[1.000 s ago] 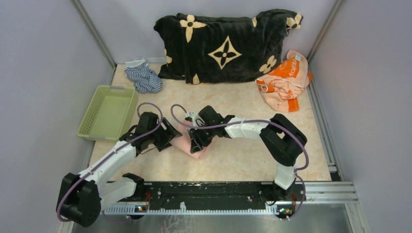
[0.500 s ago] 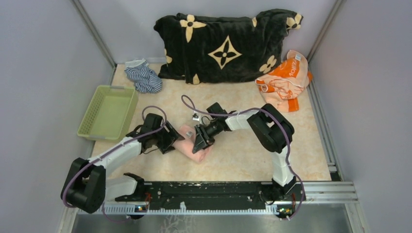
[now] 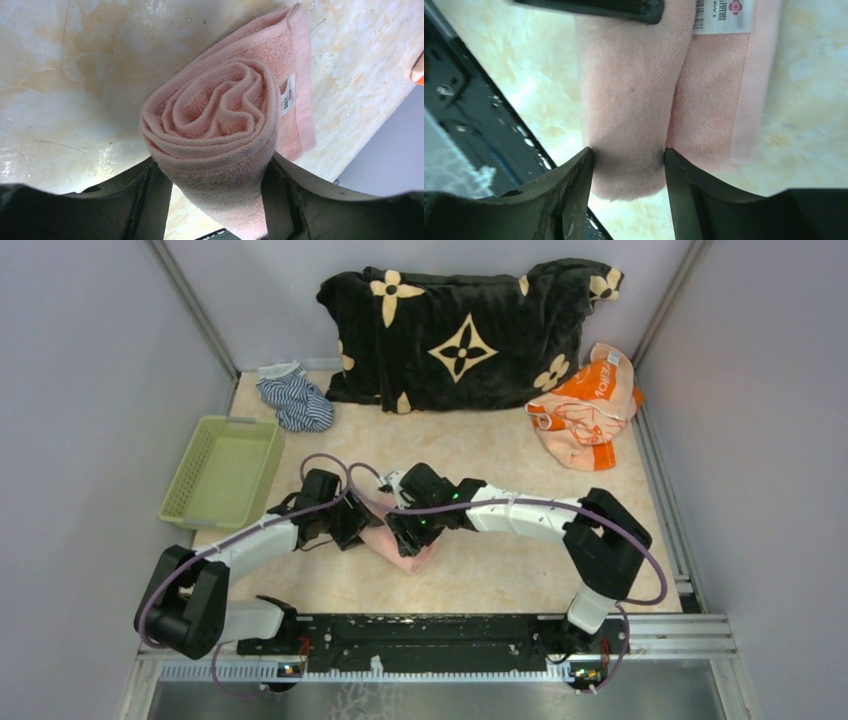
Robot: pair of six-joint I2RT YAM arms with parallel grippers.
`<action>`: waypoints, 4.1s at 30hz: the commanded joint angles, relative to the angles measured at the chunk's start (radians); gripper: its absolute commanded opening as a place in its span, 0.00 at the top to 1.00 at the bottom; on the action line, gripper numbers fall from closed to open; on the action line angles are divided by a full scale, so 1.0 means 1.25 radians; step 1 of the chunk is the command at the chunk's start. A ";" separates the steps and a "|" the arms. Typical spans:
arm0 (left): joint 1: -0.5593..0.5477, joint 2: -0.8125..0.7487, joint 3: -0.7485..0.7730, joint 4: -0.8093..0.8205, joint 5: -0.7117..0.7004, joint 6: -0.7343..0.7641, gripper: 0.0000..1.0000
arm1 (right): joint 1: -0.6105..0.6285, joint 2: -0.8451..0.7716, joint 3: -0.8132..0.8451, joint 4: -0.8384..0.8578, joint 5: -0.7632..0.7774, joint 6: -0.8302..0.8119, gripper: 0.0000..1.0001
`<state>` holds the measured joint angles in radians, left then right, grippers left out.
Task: Roll the towels
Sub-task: Roll the towel at the center of the board, then pick up the towel at the center of the board.
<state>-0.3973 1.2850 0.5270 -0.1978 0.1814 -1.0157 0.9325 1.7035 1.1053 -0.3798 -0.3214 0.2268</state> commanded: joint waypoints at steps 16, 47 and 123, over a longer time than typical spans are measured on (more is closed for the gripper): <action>0.002 0.055 0.001 -0.064 -0.073 0.050 0.31 | 0.343 0.096 0.082 -0.063 0.675 -0.210 0.43; 0.011 -0.270 0.007 -0.182 -0.040 -0.033 0.15 | 0.008 0.134 -0.044 0.041 -0.157 -0.053 0.98; 0.278 -0.159 0.230 -0.113 -0.160 0.039 0.61 | -0.183 -0.341 -0.140 -0.063 0.240 0.017 0.26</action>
<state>-0.1654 1.1126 0.7212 -0.2630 -0.0154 -1.0779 0.7101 1.3159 0.9382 -0.4503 -0.1417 0.2890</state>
